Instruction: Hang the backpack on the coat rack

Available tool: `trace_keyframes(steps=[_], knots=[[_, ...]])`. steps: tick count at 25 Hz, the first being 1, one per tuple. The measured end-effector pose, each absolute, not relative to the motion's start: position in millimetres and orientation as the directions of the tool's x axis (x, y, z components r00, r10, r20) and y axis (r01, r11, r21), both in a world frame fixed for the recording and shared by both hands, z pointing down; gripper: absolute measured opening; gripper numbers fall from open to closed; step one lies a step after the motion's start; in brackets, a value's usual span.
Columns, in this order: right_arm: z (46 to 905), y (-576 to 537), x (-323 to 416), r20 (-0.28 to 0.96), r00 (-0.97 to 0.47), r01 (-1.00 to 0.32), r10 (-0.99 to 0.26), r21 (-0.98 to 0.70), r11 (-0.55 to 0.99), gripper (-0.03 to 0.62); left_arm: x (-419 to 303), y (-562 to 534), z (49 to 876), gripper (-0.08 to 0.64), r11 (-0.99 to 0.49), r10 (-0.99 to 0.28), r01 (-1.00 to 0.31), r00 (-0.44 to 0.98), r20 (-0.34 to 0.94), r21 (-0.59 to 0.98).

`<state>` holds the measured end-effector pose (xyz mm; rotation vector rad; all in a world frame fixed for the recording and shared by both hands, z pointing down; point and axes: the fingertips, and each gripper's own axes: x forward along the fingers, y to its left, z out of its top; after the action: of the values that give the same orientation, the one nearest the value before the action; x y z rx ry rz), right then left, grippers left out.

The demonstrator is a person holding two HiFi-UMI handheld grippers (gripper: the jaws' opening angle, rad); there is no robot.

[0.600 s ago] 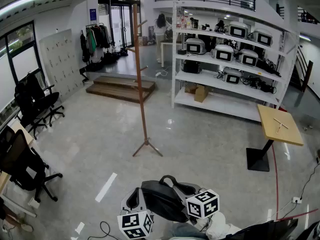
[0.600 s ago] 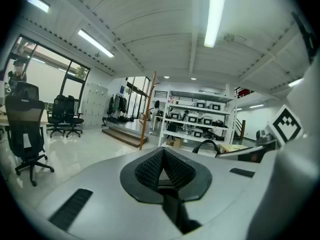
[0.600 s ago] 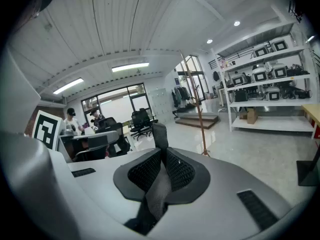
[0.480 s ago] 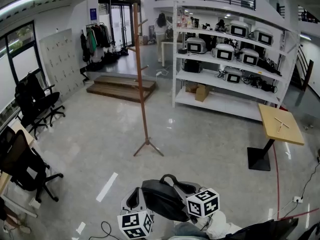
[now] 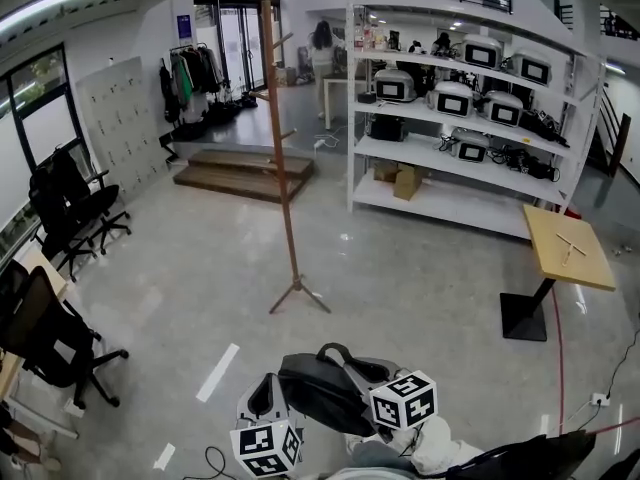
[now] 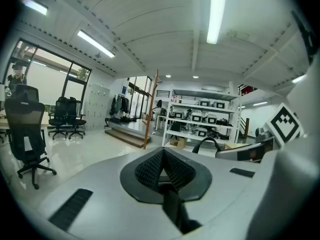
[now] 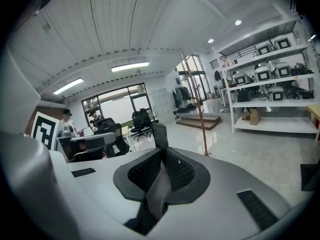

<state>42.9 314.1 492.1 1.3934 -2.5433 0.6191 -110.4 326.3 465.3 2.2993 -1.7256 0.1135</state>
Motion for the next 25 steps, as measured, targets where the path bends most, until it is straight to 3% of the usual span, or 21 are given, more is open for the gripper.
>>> trace_keyframes(steps=[25], knots=[[489.7,158.2,64.2,0.343,-0.603,-0.798,-0.721,-0.273,0.537,0.037,-70.6,174.8,463.0,0.002,-0.228,-0.939,-0.961,0.259,0.227,0.156]])
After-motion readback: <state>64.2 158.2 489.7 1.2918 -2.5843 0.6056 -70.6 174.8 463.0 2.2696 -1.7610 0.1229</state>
